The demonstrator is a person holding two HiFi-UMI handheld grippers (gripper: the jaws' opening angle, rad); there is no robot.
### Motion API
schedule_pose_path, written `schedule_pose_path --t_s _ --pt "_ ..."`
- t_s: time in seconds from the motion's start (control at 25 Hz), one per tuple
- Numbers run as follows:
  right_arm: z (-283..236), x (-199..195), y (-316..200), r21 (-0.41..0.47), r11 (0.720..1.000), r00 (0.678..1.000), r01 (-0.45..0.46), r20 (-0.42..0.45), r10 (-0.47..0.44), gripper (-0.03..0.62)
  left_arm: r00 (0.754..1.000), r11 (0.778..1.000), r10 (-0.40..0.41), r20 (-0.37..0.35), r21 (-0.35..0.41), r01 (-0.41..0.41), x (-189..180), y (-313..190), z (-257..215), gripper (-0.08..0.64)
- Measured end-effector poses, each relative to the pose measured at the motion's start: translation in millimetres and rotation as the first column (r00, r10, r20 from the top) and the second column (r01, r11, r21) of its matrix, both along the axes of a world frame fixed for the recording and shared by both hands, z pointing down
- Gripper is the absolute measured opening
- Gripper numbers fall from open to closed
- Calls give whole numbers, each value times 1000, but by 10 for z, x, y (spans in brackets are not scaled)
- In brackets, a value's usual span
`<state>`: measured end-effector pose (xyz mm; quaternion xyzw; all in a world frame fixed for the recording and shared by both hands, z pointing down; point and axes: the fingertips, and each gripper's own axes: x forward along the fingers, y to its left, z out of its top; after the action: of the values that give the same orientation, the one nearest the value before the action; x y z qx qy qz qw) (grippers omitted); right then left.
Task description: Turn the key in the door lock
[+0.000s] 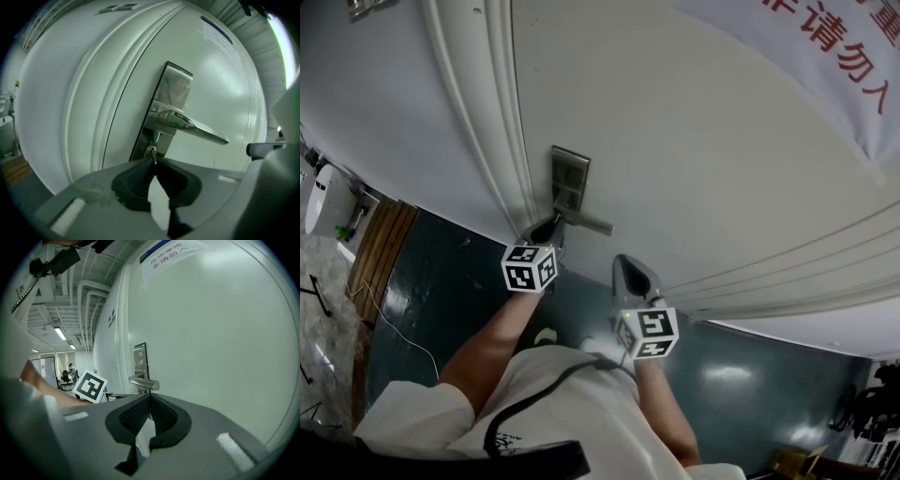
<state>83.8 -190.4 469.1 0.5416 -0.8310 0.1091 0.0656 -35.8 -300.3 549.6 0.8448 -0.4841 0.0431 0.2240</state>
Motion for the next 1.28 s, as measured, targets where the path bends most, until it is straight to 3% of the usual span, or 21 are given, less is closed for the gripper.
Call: schedule_pose_path --t_s 0.32,0.44,0.72,0.96,1.16,1.28 --pt "13 15 19 -3 1000 1000 -7 -1 7 9 991 998 -3 -137 -67 -7 -14 0 26 31" --pt "28 18 32 -11 1000 1000 -8 -2 8 9 976 994 -12 -219 -105 -11 -18 -3 38 28" --pt "22 9 30 -9 1000 1000 -9 -2 9 9 944 989 -20 -330 -148 -31 -23 -5 60 28" --pt "32 20 37 -14 1000 1000 -13 -8 13 9 875 981 -55 -481 -188 -42 -38 -15 33 26" --pt "20 0 31 -6 1000 1000 -11 -6 11 9 826 974 -66 -560 -215 -67 -32 -17 32 28" --pt "20 -11 31 -9 1000 1000 -11 -2 11 9 772 967 -91 -629 -241 -82 -33 -19 38 28"
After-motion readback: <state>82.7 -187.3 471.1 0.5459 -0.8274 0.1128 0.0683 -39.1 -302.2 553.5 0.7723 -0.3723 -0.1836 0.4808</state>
